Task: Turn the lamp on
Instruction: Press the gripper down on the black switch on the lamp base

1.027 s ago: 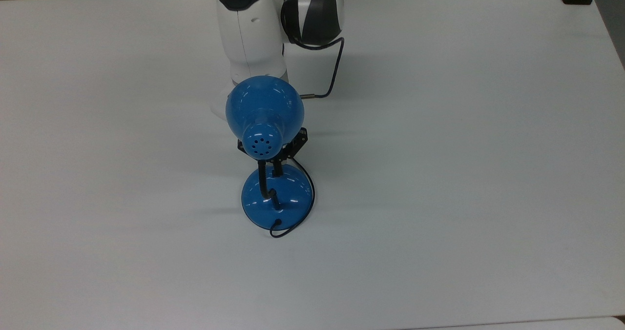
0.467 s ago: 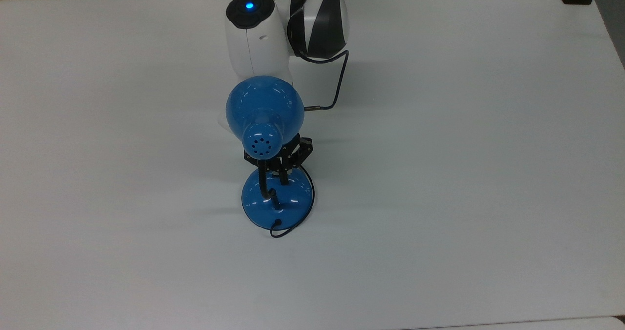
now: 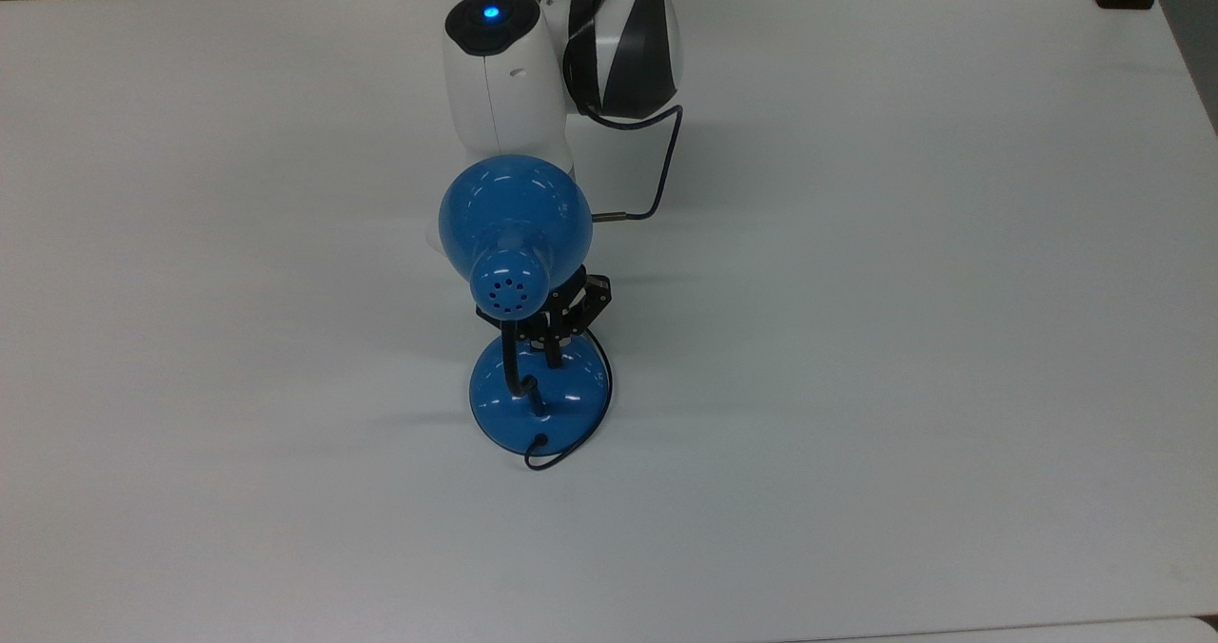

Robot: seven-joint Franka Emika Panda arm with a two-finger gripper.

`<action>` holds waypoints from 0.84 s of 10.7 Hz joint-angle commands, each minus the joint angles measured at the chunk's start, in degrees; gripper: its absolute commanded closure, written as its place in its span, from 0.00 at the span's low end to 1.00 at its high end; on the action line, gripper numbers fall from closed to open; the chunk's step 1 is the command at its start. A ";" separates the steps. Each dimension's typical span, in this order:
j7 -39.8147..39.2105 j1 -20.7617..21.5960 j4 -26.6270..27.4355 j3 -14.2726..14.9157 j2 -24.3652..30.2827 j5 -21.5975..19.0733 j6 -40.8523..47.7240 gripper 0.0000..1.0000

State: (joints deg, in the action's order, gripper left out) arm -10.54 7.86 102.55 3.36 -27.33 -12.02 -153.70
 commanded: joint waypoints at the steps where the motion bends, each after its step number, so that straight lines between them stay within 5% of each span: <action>1: 1.23 1.11 -0.24 0.77 -1.33 -0.55 -3.18 1.00; 9: -1.23 0.32 4.41 0.77 4.92 -0.46 1.74 1.00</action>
State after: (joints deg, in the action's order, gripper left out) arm -10.36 7.75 103.36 3.54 -24.80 -12.02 -153.23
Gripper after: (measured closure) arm 0.991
